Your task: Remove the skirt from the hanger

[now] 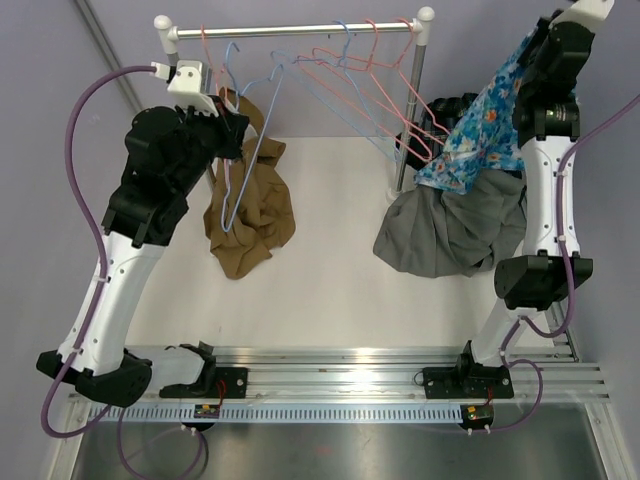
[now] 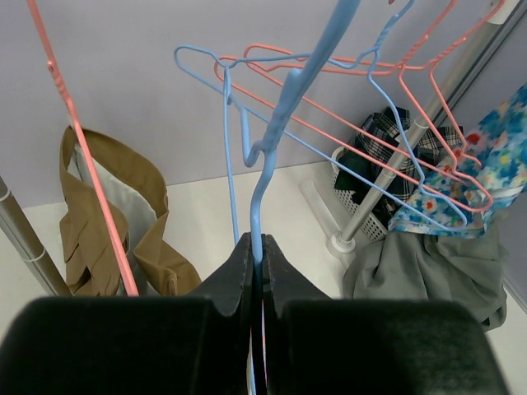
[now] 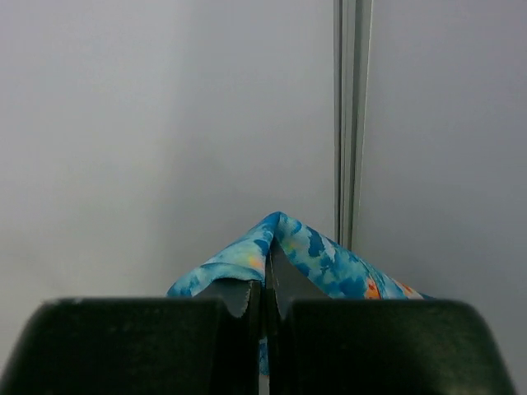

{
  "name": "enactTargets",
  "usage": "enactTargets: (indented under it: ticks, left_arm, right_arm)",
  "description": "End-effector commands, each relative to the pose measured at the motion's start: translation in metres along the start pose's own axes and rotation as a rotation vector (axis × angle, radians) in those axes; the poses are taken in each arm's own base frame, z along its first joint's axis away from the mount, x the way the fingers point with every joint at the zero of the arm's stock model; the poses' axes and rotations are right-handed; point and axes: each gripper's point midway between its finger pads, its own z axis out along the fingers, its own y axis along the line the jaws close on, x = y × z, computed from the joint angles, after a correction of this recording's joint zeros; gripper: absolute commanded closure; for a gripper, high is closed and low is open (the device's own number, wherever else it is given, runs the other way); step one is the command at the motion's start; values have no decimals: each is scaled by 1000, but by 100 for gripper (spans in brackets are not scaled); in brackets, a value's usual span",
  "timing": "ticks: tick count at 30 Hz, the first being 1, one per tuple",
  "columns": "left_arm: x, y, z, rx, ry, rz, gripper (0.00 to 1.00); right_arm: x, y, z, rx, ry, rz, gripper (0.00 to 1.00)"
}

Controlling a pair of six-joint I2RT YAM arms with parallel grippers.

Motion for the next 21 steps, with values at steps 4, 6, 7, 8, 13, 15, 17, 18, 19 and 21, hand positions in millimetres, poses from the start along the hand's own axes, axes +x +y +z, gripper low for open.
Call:
enactTargets:
  ticks: [4, 6, 7, 8, 13, 15, 17, 18, 19, 21]
  left_arm:
    - [-29, -11, 12, 32, -93, 10, 100]
    - [-30, -8, 21, 14, -84, 24, 100]
    - [-42, -8, 21, 8, -108, 36, 100]
    - [-39, -7, 30, 2, -91, 41, 100]
    - [-55, -6, 61, -30, -102, 59, 100]
    - [-58, -5, 82, -44, -102, 60, 100]
    - [-54, -3, 100, -55, -95, 49, 100]
    - [-65, -7, 103, -47, -125, 37, 100]
    - [-46, -7, 126, -44, -87, 18, 100]
    - [-42, -11, 140, -30, -88, -14, 100]
  right_arm:
    - [160, -13, 4, 28, 309, 119, 12]
    - [188, -27, -16, 97, 377, 137, 1]
    - [211, -34, -44, 97, 430, 146, 0]
    - [209, -32, -52, 79, 400, 202, 0]
    - [225, -38, -136, 4, 434, 327, 1]
    - [228, -35, -156, -26, 458, 354, 0]
    - [225, -26, -181, -99, 472, 391, 1]
    - [226, -19, -190, -129, 485, 396, 1]
    - [226, -16, -202, -156, 485, 402, 1]
    - [231, -8, -217, -192, 505, 391, 1]
